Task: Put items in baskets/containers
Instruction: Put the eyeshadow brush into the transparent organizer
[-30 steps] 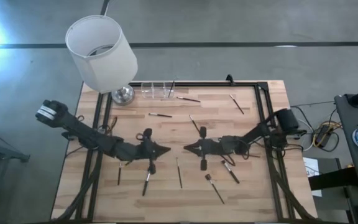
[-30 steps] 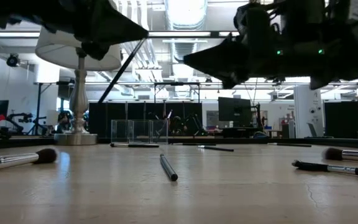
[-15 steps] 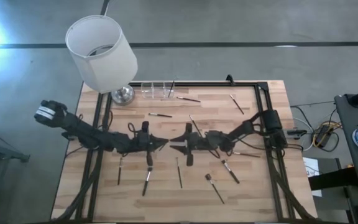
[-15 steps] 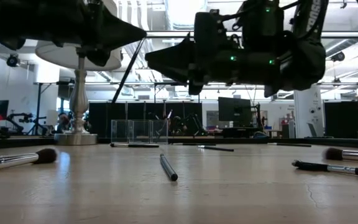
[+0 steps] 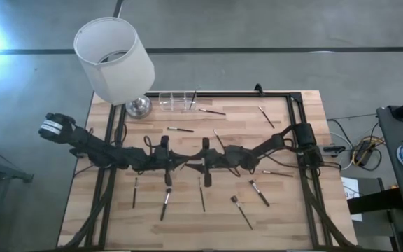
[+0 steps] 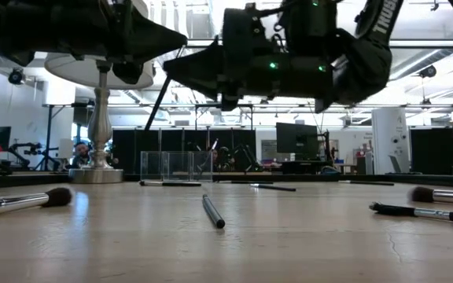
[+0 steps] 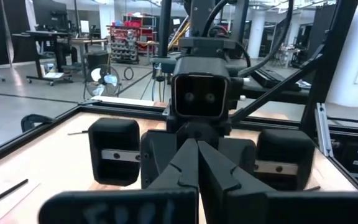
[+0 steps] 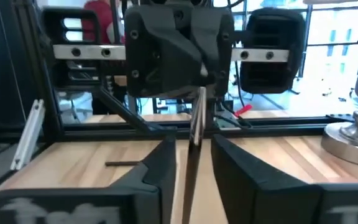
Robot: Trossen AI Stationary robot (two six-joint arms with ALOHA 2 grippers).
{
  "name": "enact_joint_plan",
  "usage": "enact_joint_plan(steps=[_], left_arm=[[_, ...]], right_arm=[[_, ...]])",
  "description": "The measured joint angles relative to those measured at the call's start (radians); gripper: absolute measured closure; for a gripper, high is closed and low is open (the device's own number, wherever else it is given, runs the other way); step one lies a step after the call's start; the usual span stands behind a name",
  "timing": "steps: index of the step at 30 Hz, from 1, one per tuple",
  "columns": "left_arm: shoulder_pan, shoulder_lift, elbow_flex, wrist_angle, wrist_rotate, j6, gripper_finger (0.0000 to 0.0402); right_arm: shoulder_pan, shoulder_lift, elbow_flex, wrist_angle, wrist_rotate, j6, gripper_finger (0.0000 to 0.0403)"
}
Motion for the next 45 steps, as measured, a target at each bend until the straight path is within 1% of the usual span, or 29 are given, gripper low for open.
enact_joint_plan(steps=[6,9,14,16,19,22,24,27,31,36,45], left_arm=[[-0.001,0.0,0.0,0.0,0.005,-0.005,0.0402],[-0.002,0.0,0.0,-0.005,0.018,-0.014,0.0401],[-0.003,-0.034,0.0,-0.034,-0.009,-0.046,0.0401],[-0.003,-0.062,0.0,-0.092,-0.01,-0.05,0.0401],[-0.005,-0.124,0.001,-0.197,-0.01,-0.076,0.0394],[-0.008,-0.177,0.001,-0.347,-0.01,-0.132,0.0369],[-0.012,-0.19,-0.003,-0.413,-0.009,-0.164,0.035],[-0.013,-0.178,-0.011,-0.418,-0.006,-0.191,0.0325],[-0.013,-0.149,-0.013,-0.4,0.001,-0.178,0.0308],[-0.016,-0.11,0.002,-0.316,0.069,-0.121,0.0305],[-0.013,-0.053,0.047,-0.319,0.085,-0.05,0.0305]], right_arm=[[0.004,0.0,0.044,-0.04,0.006,-0.025,0.0382],[0.005,-0.001,0.038,-0.047,0.007,-0.015,0.0386],[0.005,-0.011,-0.004,-0.058,0.017,0.017,0.0388],[0.005,-0.03,-0.018,-0.06,0.028,0.023,0.0389],[0.004,-0.095,-0.045,-0.107,0.034,0.024,0.0389],[0.005,-0.181,-0.076,-0.194,0.053,0.017,0.039],[0.005,-0.234,-0.079,-0.239,0.054,0.015,0.039],[0.005,-0.292,-0.062,-0.307,0.048,0.011,0.039],[0.005,-0.312,-0.023,-0.397,0.019,0.007,0.039],[0.006,-0.285,0.013,-0.424,-0.018,0.001,0.039],[0.004,-0.25,0.075,-0.452,-0.051,-0.008,0.0391]])
